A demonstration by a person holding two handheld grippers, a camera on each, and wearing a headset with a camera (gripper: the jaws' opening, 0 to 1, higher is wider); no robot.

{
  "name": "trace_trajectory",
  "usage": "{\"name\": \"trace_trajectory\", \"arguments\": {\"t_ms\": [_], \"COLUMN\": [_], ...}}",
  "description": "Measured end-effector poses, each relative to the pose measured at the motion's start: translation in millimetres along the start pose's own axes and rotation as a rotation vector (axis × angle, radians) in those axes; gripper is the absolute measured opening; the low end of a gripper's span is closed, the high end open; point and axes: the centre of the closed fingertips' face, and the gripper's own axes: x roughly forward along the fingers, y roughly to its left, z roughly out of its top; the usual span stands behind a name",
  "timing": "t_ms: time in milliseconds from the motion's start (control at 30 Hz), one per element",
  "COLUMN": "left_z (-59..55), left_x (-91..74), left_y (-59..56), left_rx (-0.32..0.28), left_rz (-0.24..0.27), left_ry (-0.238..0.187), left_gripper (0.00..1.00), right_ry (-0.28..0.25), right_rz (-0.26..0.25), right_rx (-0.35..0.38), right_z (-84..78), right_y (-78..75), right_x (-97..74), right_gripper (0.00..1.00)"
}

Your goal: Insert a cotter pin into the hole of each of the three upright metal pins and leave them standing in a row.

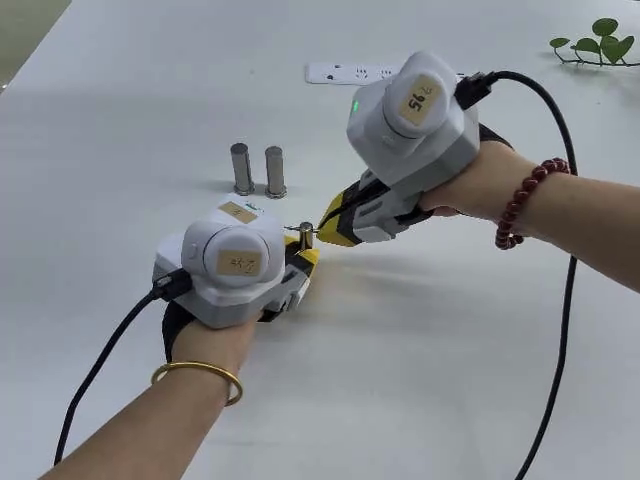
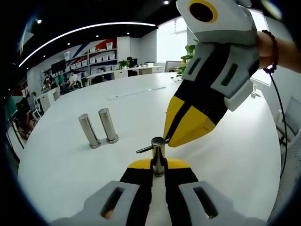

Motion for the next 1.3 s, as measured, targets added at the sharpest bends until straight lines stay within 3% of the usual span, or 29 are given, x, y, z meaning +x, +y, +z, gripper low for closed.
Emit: {"name": "trace_trajectory", "arguments": {"t_ms": [367,567,767,1067,1300], "left_z": [0.3,0.4,0.1,8.0,0.7], "left_x": [0.0,0.1,-0.3,-2.5,-4.8], "left_y": [0.1,0.1,1.9,13.8,31.1], "left_rx": [-0.001,-0.001,-0.01,-0.012,-0.016], "left_rz": [0.005,0.009,0.018,0.028,0.054], "left_ry": [-0.002,-0.002,-0.002,-0.025,-0.002], "left_gripper": [0.07,0.07,0.06,0.06,0.06], "right_ry": [-0.003,0.0,-0.064,-0.111,-0.116], "right_rz": [-0.003,-0.015,-0.064,-0.101,-0.104], "right_rx": [-0.012,0.032,0.148,0.244,0.29], "right_z": [0.9,-3.8,-2.3,-10.0,-19.9], "right_y": [0.8,0.6,-7.1,-6.3,2.6], "right_x": [1.5,1.3,-11.6,-24.7,-26.7], "right_gripper": [0.0,0.1,0.16,0.17,0.18]}}
